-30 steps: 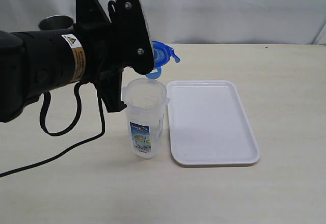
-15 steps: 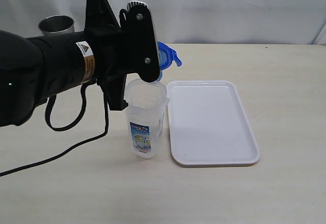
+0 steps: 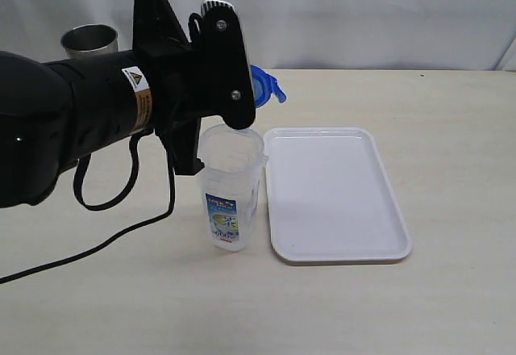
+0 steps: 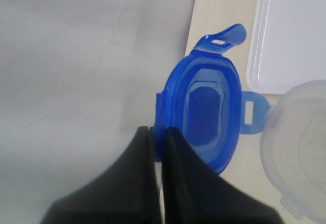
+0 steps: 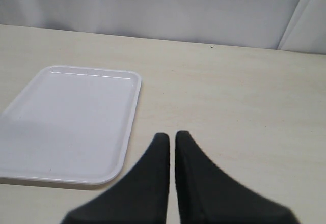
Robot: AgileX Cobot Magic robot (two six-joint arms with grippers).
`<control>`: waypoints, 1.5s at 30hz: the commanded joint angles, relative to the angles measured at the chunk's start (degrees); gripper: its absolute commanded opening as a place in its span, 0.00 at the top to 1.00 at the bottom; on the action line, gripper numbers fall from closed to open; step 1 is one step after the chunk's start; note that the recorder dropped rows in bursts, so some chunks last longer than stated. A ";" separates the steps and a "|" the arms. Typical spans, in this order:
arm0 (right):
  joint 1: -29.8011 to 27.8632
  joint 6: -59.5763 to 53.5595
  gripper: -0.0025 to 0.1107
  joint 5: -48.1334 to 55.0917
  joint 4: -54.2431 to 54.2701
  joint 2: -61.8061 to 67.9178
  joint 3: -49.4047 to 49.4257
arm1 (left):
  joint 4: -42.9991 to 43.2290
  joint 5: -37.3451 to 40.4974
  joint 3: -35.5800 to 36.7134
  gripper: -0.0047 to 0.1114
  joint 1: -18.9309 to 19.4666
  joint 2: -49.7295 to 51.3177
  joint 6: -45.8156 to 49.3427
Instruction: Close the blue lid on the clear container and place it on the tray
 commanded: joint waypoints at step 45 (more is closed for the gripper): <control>-0.13 0.18 0.94 0.03 0.02 -0.21 0.13 | -1.82 8.12 3.38 0.96 -6.54 -1.83 0.11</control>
